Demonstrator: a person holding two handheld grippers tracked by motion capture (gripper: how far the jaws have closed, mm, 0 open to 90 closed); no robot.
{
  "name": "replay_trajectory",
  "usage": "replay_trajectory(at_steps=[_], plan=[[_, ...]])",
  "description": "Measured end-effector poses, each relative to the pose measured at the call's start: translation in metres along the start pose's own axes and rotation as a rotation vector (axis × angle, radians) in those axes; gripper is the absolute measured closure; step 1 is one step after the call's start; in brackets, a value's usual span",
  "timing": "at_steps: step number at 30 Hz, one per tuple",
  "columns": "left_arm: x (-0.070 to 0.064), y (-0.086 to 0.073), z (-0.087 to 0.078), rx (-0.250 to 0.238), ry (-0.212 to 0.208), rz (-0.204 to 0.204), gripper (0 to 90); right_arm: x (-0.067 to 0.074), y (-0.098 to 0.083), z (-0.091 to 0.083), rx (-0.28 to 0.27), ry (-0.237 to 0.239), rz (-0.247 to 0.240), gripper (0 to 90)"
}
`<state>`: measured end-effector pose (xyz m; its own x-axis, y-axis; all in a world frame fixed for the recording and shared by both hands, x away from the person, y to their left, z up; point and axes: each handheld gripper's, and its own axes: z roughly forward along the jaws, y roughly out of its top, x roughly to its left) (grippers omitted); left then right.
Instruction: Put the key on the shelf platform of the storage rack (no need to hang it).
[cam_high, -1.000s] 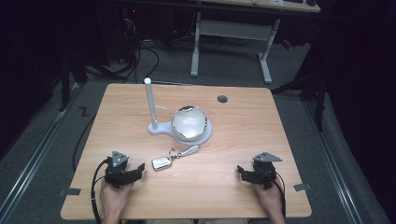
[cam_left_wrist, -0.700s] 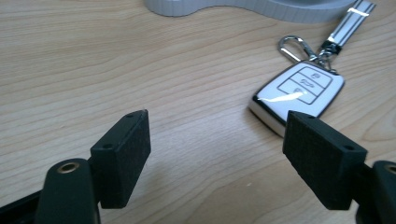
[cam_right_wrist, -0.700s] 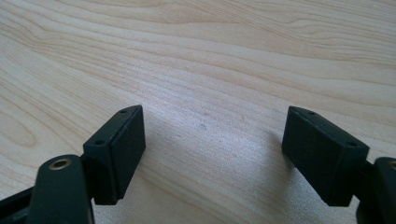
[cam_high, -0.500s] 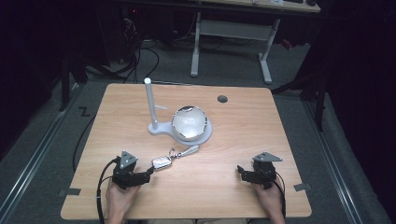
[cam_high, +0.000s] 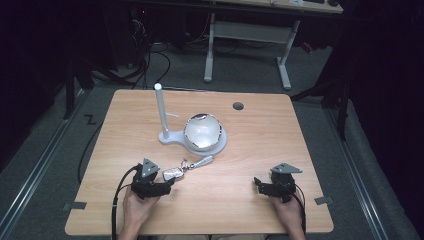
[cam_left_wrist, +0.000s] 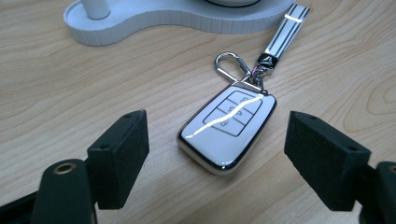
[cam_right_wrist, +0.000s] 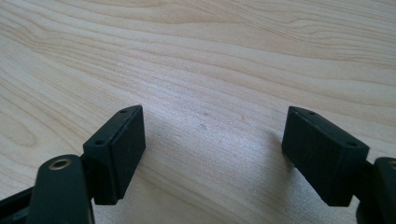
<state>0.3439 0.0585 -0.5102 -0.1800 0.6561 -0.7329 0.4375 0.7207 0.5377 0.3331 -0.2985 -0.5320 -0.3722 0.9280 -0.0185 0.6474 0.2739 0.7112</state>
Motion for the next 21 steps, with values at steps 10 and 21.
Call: replay_trajectory(at_steps=[10,21], plan=[[-0.011,-0.011,0.016,0.044,0.009,0.052,22.0,0.0,0.0,0.0,0.0,0.001,0.002,21.9],[-0.011,-0.019,0.032,0.057,0.058,0.087,27.2,0.0,0.0,0.0,0.0,0.001,0.001,21.9]])
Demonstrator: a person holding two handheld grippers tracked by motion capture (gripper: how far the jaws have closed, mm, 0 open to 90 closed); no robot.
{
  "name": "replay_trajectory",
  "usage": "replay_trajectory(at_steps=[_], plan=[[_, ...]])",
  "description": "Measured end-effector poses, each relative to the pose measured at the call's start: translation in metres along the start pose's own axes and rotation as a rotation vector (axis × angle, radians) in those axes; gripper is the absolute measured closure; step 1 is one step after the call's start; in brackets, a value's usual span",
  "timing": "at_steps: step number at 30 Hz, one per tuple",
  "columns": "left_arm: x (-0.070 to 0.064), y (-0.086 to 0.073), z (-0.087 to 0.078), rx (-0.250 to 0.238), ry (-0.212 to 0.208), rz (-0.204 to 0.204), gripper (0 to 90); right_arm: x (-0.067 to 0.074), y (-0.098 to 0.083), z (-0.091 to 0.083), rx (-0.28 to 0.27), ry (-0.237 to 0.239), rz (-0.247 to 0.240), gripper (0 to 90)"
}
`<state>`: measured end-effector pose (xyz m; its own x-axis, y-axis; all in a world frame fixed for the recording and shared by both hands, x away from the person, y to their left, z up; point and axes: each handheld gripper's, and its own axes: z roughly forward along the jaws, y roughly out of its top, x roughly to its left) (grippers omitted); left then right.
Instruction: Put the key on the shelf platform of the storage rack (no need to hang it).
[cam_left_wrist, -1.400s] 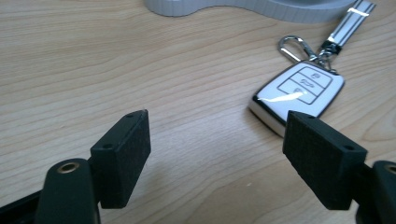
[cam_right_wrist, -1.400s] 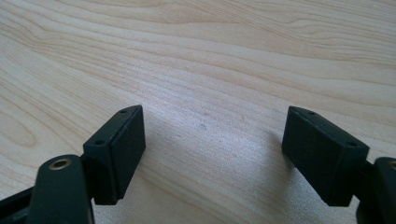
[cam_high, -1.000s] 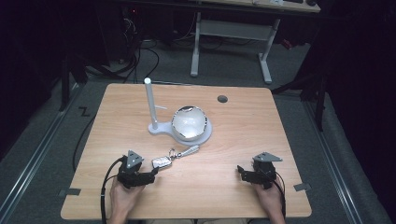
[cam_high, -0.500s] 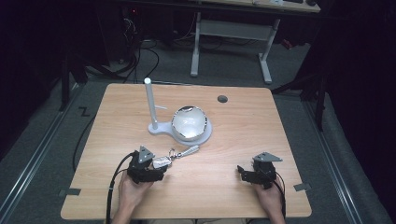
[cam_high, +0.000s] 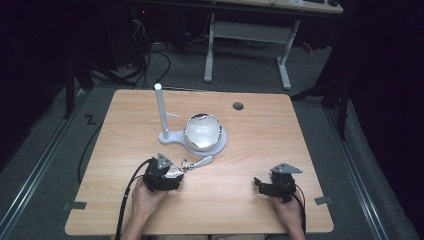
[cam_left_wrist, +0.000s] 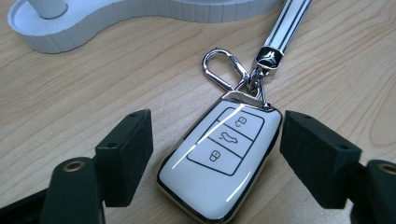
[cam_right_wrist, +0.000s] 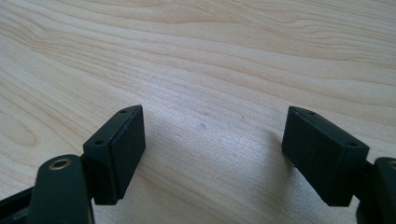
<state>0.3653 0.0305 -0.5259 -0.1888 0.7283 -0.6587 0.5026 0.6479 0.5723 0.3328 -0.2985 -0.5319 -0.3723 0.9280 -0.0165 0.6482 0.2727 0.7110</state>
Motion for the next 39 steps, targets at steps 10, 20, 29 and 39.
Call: replay_trajectory(at_steps=[10,20,29,39], plan=[[-0.0005,-0.0048,0.0016,0.014,-0.013,0.026,35.2,0.0,-0.0001,0.0,-0.001,0.0,0.0,21.9],[-0.0003,-0.0065,0.0018,0.002,-0.003,0.032,41.4,-0.0001,-0.0001,0.0,-0.001,0.0,-0.001,21.9],[-0.0003,-0.0066,0.0003,0.014,-0.015,0.039,47.7,0.0,-0.0001,0.0,0.0,0.001,0.0,21.8],[-0.0028,-0.0033,-0.0057,0.01,-0.041,0.019,49.8,-0.0001,-0.0001,0.0,-0.002,0.001,-0.001,21.9]])
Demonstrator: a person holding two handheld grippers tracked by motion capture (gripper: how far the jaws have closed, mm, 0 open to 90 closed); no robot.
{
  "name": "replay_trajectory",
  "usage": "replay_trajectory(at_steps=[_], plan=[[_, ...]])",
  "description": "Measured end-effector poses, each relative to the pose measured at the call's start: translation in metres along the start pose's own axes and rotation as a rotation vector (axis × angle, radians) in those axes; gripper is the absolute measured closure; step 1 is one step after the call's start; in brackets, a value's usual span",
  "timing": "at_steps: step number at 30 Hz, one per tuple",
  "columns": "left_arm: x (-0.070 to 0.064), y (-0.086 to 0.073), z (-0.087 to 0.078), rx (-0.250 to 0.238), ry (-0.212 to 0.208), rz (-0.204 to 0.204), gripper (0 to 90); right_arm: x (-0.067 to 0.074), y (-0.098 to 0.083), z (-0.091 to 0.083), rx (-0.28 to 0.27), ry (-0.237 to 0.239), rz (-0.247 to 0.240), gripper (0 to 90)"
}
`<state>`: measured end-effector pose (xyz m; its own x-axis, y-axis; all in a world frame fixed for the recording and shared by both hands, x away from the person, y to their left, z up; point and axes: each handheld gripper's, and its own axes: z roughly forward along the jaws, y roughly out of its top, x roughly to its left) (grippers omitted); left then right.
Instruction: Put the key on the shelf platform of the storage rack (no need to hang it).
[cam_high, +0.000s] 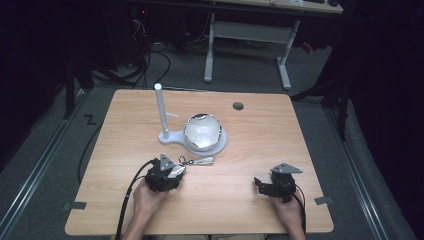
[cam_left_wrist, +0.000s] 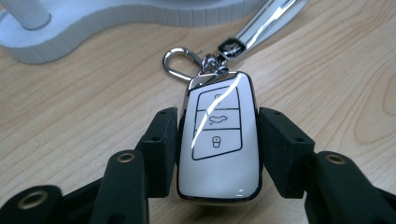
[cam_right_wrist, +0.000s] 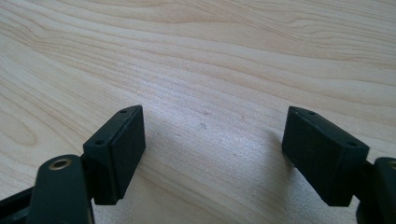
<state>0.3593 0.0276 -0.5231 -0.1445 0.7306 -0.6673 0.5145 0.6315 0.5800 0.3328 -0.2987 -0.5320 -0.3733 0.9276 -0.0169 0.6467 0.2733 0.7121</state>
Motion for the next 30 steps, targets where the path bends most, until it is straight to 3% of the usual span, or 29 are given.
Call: replay_trajectory(at_steps=[1,7,13,20,23,24,26,28,30], plan=[[-0.002,0.005,-0.003,-0.001,-0.011,-0.039,49.8,0.0,0.0,0.0,0.0,0.0,0.001,21.8],[-0.004,0.014,-0.012,-0.009,-0.035,-0.06,49.9,0.0,0.0,0.0,0.0,0.0,0.001,21.8],[-0.009,0.03,-0.026,-0.008,-0.055,-0.116,50.1,0.0,0.0,0.0,0.0,0.0,0.001,21.8],[-0.012,0.042,-0.035,-0.013,-0.074,-0.122,50.0,0.0,0.0,0.0,0.001,0.001,0.001,21.8],[-0.015,0.051,-0.041,-0.001,-0.104,-0.157,50.0,0.0,0.0,0.0,0.0,0.0,0.0,21.8],[-0.017,0.055,-0.044,0.007,-0.105,-0.188,50.0,0.0,0.0,0.0,0.0,0.0,0.001,21.9],[-0.018,0.059,-0.047,0.011,-0.122,-0.194,50.1,0.0,0.0,0.0,0.001,-0.001,0.001,21.8],[-0.021,0.065,-0.052,0.013,-0.144,-0.227,50.0,0.0,0.0,0.0,0.0,0.0,0.001,21.8],[-0.021,0.068,-0.054,0.011,-0.152,-0.225,50.1,0.0,0.0,0.0,0.001,0.001,0.001,21.9]])
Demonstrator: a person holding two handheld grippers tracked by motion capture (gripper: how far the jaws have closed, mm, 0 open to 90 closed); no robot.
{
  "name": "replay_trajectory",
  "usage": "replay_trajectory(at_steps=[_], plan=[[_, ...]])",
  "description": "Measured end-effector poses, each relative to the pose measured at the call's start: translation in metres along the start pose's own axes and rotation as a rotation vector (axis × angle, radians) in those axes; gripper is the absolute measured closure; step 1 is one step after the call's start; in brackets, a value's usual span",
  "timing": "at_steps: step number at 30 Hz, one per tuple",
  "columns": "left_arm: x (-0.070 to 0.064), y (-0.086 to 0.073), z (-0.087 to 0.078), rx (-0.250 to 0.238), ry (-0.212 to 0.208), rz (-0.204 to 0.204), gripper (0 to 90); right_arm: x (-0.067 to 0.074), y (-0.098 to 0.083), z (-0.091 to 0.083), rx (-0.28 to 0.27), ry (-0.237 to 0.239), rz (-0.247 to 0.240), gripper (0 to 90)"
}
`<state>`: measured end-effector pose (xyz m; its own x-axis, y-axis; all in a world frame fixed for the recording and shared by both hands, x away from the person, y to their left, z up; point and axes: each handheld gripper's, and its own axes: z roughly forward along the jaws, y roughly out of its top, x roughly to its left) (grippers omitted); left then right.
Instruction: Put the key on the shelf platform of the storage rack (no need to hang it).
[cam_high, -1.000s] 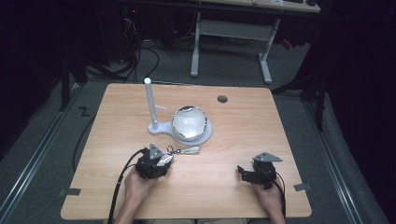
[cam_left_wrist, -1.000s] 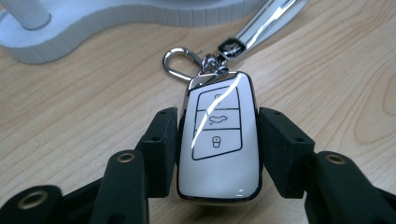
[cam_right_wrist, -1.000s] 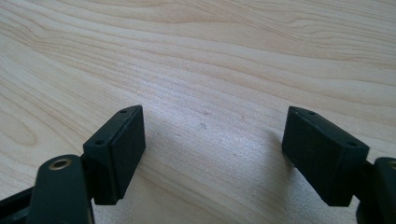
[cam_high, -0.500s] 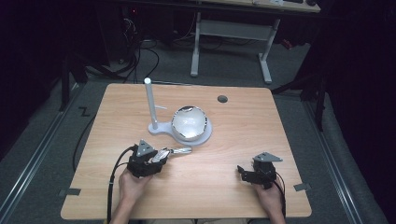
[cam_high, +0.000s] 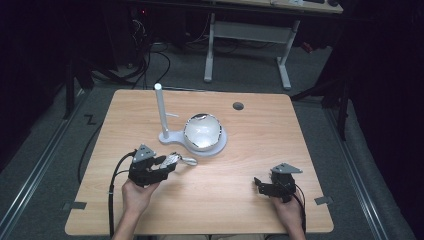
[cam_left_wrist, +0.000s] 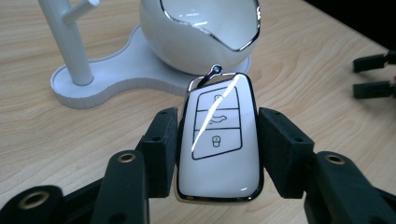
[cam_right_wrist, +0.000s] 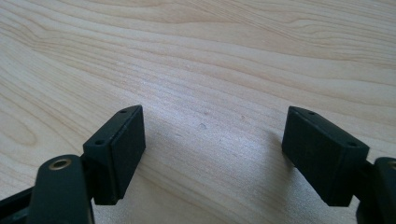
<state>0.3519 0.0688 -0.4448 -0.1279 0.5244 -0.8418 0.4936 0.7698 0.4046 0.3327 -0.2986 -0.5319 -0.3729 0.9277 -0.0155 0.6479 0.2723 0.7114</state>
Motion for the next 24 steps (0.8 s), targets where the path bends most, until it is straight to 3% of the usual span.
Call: replay_trajectory(at_steps=[4,5,10,12,16,19,24], plan=[[-0.005,0.004,-0.005,-0.008,-0.001,-0.032,50.1,0.0,0.0,0.0,-0.001,-0.001,-0.001,21.8],[-0.005,0.005,-0.006,-0.012,-0.012,0.001,50.1,0.0,0.0,0.0,0.0,0.0,-0.001,21.8],[-0.009,0.006,-0.008,-0.021,-0.011,-0.006,50.1,0.0,0.0,0.0,-0.001,-0.001,-0.001,21.9],[-0.009,0.007,-0.009,-0.02,-0.017,0.009,50.1,0.0,0.0,0.0,-0.001,0.0,-0.001,21.9],[-0.015,0.007,-0.011,-0.017,-0.025,0.0,50.1,0.0,0.0,0.0,-0.001,-0.001,-0.001,21.8],[-0.019,0.008,-0.014,-0.019,-0.044,0.026,50.1,0.0,0.0,0.0,-0.001,-0.001,0.0,21.8],[-0.029,0.01,-0.017,-0.014,-0.05,0.017,50.1,0.0,0.0,0.0,-0.001,-0.001,-0.001,21.8]])
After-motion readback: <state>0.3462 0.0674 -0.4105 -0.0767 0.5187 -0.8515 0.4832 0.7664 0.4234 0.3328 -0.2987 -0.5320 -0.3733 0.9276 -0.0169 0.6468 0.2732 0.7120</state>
